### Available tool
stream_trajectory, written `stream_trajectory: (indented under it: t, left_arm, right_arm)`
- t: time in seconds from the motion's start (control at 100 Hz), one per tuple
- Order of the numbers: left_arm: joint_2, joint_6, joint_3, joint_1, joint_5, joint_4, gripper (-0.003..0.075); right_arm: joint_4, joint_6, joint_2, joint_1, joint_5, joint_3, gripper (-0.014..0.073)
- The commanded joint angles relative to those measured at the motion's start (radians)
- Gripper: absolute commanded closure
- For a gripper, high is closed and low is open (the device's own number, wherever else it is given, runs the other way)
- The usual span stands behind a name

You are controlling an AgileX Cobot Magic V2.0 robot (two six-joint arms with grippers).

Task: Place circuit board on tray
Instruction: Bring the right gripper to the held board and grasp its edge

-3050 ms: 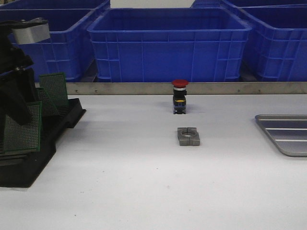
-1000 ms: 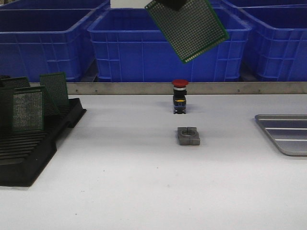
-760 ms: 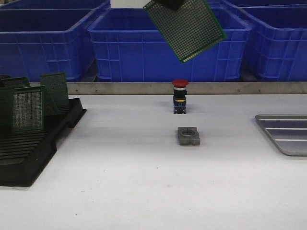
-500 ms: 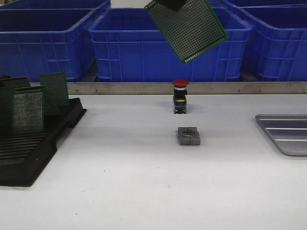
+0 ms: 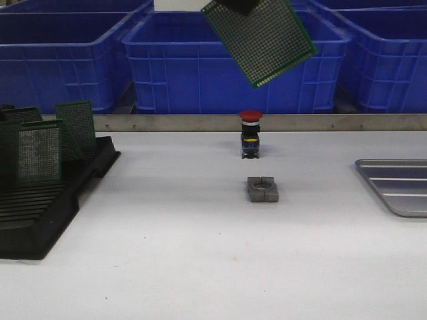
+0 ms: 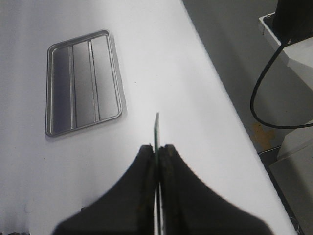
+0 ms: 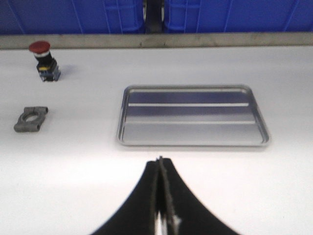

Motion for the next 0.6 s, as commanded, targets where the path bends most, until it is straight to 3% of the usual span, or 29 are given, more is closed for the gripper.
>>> stream_trajectory:
  t: [0.0,0.07,0.18,0.24,0.3,0.59]
  left_arm:
    - [-0.05,-0.012,-0.028,-0.01,0.054,-0.072,0.0741]
    - [-0.05,-0.012,-0.028,-0.01,0.054,-0.072,0.0741]
    - [-0.05,-0.012,-0.028,-0.01,0.054,-0.072,0.0741]
    - [-0.05,-0.012,-0.028,-0.01,0.054,-0.072,0.0741]
    - [-0.05,-0.012,-0.028,-0.01,0.054,-0.072,0.0741]
    - [-0.05,-0.012,-0.028,-0.01,0.054,-0.072,0.0741]
  right_arm:
    - [0.032,0.001,0.109,-0.001,0.013,-0.094,0.0684]
    - [0.072,0.001,0.174,-0.001,0.042,-0.132,0.0617]
    - [0.157,-0.028,0.282,-0.001,0.048,-0.185,0.0372]
    - [0.224,-0.093,0.334,0.0,0.04,-0.206,0.0235]
    - [0.297,-0.187,0.377,0.015,0.031,-0.233,0.0158]
    - [0.581,-0.687,0.503,0.23,0.0,-0.337,0.0151]
